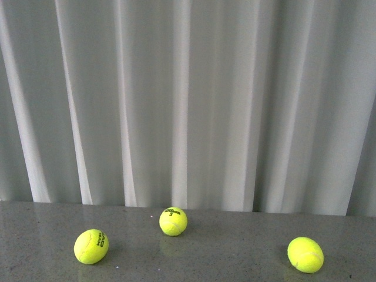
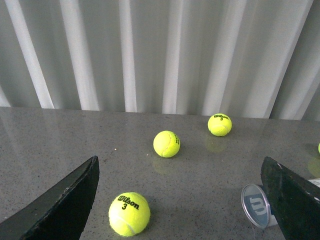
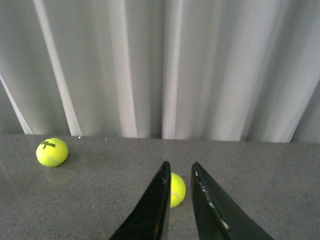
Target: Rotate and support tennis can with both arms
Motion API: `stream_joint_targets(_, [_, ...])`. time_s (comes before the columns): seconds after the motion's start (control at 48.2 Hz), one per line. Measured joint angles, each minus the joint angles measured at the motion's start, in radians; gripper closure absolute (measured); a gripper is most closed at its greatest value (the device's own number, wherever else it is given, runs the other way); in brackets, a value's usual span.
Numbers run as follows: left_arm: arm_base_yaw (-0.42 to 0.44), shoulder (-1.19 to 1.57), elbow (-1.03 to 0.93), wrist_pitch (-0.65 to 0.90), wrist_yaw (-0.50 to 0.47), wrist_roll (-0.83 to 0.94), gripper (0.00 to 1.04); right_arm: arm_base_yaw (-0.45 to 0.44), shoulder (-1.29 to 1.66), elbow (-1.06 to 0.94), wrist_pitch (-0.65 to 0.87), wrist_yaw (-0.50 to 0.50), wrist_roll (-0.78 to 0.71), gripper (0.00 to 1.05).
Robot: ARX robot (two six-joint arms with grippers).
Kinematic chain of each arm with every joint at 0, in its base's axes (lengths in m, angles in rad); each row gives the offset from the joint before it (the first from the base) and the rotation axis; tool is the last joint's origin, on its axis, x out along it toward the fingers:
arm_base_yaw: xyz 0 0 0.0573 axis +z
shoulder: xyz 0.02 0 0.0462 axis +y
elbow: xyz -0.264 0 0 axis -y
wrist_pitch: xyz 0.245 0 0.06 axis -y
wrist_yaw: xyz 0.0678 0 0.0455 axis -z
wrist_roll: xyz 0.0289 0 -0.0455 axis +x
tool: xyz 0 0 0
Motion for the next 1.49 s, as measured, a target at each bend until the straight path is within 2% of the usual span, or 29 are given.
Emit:
stream_joint_targets(0.062, [0.000, 0.000, 0.000, 0.000, -0.002, 0.000, 0.07, -0.016, -0.053, -0.047, -0.002, -0.027, -0.003, 1.01])
stream_joint_targets(0.436, [0.000, 0.000, 0.000, 0.000, -0.001, 0.000, 0.07, -0.097, -0.305, -0.199, -0.103, -0.103, -0.004, 1.01])
stream_joint_targets(0.498, [0.000, 0.000, 0.000, 0.000, -0.001, 0.000, 0.07, -0.152, -0.360, -0.220, -0.139, -0.167, -0.004, 1.01])
stream_joint_targets(0.581, [0.000, 0.000, 0.000, 0.000, 0.000, 0.000, 0.07, -0.175, -0.395, -0.243, -0.148, -0.166, -0.004, 1.01])
stream_joint_targets(0.664, [0.000, 0.000, 0.000, 0.000, 0.000, 0.000, 0.07, -0.176, -0.412, -0.272, -0.126, -0.169, -0.004, 1.01])
stream_joint_targets(0.955, [0.000, -0.001, 0.000, 0.000, -0.001, 0.000, 0.07, -0.176, -0.655, -0.299, -0.347, -0.172, -0.004, 1.01])
stream_joint_targets(1.495, [0.000, -0.001, 0.000, 0.000, -0.001, 0.000, 0.07, -0.176, -0.939, -0.299, -0.616, -0.173, -0.004, 1.01])
